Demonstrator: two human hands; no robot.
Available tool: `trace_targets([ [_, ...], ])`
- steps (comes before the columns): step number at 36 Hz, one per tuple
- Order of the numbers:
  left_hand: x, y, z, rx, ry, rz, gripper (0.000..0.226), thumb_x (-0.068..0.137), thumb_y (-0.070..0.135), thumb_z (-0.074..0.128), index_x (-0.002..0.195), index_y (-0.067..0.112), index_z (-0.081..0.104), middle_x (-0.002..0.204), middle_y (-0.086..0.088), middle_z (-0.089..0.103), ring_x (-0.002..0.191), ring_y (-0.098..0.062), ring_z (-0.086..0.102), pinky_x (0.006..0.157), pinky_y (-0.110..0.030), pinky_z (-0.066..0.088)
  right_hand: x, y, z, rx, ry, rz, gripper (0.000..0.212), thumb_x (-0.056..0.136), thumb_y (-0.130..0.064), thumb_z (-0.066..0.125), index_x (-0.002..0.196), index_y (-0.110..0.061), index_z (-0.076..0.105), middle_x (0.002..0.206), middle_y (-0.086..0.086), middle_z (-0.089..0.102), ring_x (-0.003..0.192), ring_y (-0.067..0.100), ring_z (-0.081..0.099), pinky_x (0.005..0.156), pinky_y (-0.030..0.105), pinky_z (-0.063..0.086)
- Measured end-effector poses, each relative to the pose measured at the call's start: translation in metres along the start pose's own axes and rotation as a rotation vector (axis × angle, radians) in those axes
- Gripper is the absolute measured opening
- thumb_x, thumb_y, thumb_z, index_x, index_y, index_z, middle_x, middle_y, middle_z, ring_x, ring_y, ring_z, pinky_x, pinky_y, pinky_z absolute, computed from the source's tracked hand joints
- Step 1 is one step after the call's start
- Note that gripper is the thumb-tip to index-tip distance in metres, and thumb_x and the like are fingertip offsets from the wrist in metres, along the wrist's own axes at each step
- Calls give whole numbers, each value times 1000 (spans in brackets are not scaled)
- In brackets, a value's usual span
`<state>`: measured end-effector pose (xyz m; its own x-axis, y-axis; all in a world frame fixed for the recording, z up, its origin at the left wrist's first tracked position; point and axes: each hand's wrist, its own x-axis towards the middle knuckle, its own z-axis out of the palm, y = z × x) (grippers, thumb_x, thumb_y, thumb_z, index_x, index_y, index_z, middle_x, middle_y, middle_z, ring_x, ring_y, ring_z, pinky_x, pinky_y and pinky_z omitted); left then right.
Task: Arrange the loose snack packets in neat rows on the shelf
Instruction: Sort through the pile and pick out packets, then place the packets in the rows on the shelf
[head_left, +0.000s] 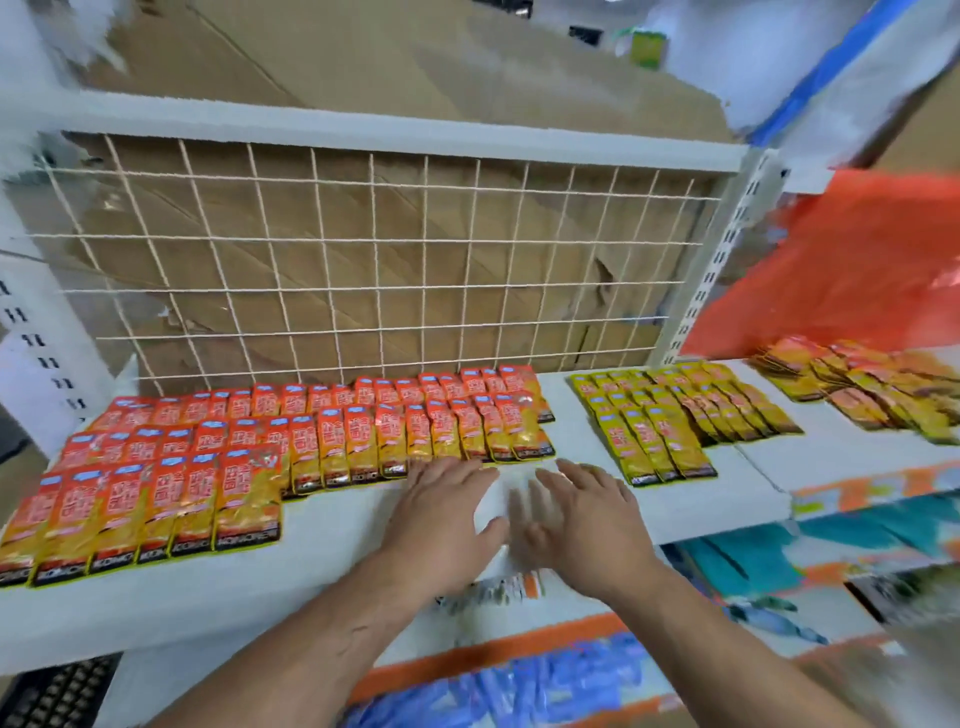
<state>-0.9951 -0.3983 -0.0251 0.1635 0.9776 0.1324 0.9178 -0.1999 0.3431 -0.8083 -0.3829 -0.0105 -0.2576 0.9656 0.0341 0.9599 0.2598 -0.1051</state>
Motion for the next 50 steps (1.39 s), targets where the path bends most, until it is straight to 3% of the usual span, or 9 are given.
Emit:
trace_targets([
  [3,12,46,15,17,-28,7,69,83,60,31,147,36,36,155,14,33,144,-12,20,120,-34,3,-16,51,-8,17,14,21,68,86,-63,50,148,-37,38,157,-8,33,143,19,29,116,41,27],
  [9,34,138,49,28,1,58,81,75,67,17,144,34,43,152,10,41,143,-15,28,120,-36,11,-49,144,-30,31,64,86,69,79,-67,43,139,-34,51,149,-5,47,135,23,42,108,44,36],
  [11,43,166,58,31,20,78,81,75,67,18,142,33,47,147,9,47,140,-17,34,119,-40,16,-58,176,-35,29,50,106,76,77,-71,34,141,-34,50,152,-4,44,137,24,40,110,44,35],
  [15,59,219,69,37,-5,106,85,72,69,14,144,35,42,149,12,42,141,-15,30,120,-38,10,-71,233,-44,35,43,140,90,70,-76,19,147,-35,42,156,-3,37,142,24,32,115,45,29],
  [23,100,292,95,38,-69,228,80,78,68,16,147,34,39,152,11,38,141,-15,27,118,-35,8,-82,314,-56,56,61,249,68,87,-67,49,147,-36,41,156,-6,35,144,19,27,118,42,24],
  [29,148,331,118,-13,-147,295,61,94,60,40,149,35,33,156,12,30,145,-14,18,121,-38,3,-75,363,-61,60,59,335,70,90,-68,45,150,-35,35,158,-7,31,146,20,23,119,42,21],
  [39,255,387,158,-29,-153,437,74,82,66,26,149,36,33,156,11,31,145,-15,19,120,-39,8,-26,445,-72,29,66,474,68,89,-65,48,150,-35,37,159,-5,31,145,20,24,117,43,25],
  [47,322,412,179,-45,-170,503,64,91,62,41,149,36,33,156,12,31,145,-13,19,121,-41,6,11,493,-71,47,86,535,67,90,-60,52,149,-32,38,157,-2,34,143,22,28,115,45,29],
  [50,340,417,190,-51,-177,512,67,89,65,35,149,35,34,155,11,33,145,-14,20,120,-41,9,23,508,-69,68,89,546,66,89,-60,51,148,-34,40,157,-4,34,143,19,28,116,43,28],
])
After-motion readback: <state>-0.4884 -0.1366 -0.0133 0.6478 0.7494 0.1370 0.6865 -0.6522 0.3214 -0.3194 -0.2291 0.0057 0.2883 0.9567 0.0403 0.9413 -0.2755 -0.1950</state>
